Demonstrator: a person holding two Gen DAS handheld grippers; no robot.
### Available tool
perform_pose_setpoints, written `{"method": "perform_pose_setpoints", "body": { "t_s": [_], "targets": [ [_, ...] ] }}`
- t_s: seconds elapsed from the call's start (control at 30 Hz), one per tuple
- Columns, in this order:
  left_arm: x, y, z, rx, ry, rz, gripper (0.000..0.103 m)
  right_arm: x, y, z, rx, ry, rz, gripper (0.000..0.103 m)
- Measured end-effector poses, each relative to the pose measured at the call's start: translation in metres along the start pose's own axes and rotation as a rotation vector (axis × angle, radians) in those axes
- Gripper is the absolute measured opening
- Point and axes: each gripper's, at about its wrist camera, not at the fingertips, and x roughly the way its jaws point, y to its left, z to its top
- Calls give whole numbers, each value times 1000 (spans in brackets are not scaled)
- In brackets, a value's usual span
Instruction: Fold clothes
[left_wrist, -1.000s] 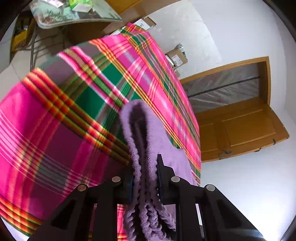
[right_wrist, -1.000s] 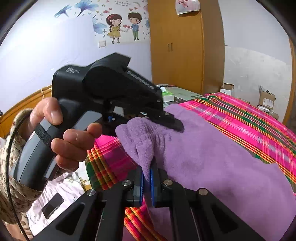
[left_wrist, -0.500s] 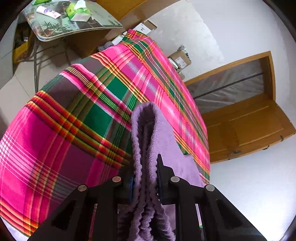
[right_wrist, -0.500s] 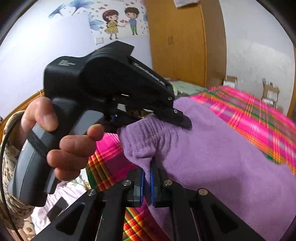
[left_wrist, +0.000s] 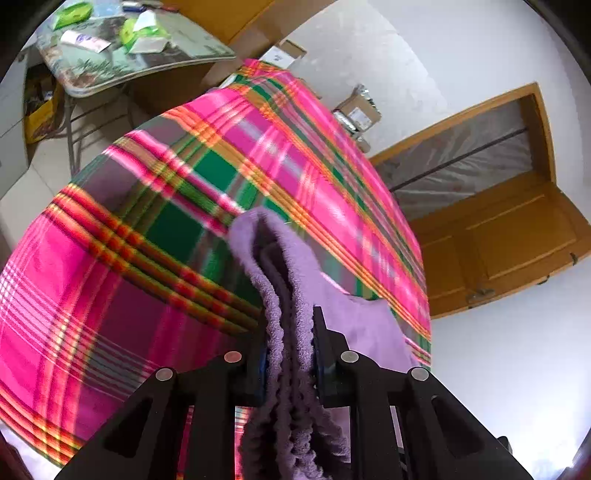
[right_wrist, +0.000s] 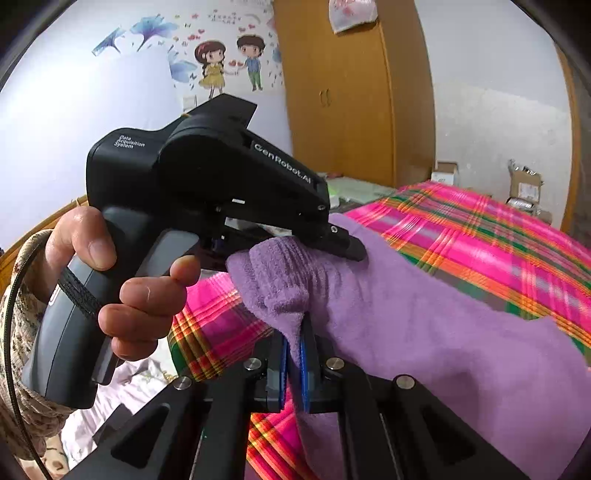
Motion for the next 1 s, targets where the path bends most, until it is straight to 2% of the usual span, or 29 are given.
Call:
{"method": "perform_pose_setpoints", "body": {
  "t_s": [0.37,0.63,1.0],
  "targets": [
    [3,-49,-9,73,-10,-30,19,-44,-31,1,73,-88,-27,6],
    [13,-89,-18,148,4,-66,19,-88,-33,-8,90,-139,-62,6],
    [36,-141,-36,245,61,-113,19,-136,-50,-20,142,-192,-161,6]
  ]
}}
